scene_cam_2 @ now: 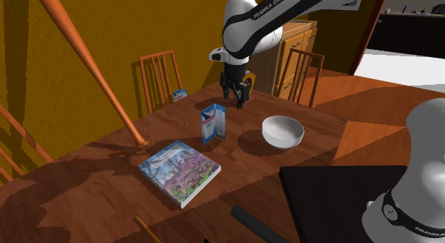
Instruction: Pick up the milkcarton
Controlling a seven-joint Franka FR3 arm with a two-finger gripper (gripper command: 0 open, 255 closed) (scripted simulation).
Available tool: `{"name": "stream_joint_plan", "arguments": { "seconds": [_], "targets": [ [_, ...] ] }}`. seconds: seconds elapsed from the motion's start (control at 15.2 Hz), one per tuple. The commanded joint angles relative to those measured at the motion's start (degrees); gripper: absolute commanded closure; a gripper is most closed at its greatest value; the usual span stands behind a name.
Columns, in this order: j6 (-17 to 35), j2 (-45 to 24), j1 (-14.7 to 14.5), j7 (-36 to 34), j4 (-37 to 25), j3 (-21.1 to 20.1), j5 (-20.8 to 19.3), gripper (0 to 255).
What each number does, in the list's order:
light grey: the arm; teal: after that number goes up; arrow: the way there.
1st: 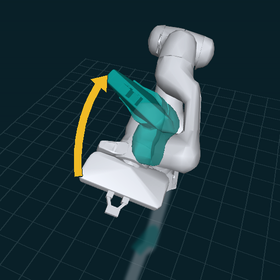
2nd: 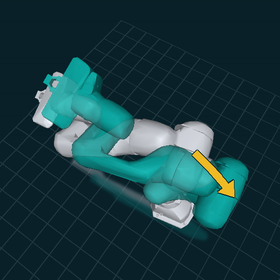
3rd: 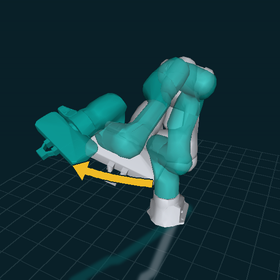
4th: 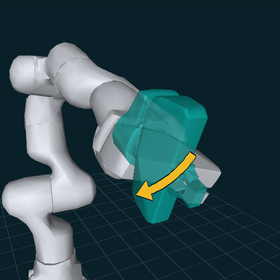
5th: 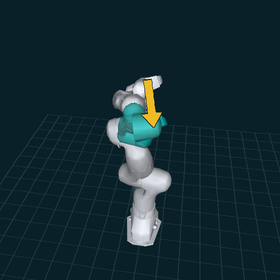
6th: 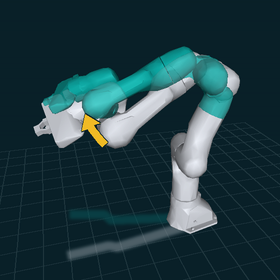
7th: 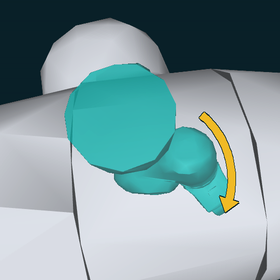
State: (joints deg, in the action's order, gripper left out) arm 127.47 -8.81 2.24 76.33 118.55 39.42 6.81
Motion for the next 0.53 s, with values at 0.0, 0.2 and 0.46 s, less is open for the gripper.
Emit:
{"name": "stream_joint_plan", "arguments": {
  "seconds": [0.0,0.2,0.46],
  "targets": [
    [-0.6,-6.21,2.41,5.56,-4.76,-0.57,4.84,0],
    [-2.08,-14.24,6.98,11.34,-12.06,-2.86,9.75,0],
    [-4.95,-24.45,13.12,16.65,-23.27,-6.1,13.99,0]
  ]
}}
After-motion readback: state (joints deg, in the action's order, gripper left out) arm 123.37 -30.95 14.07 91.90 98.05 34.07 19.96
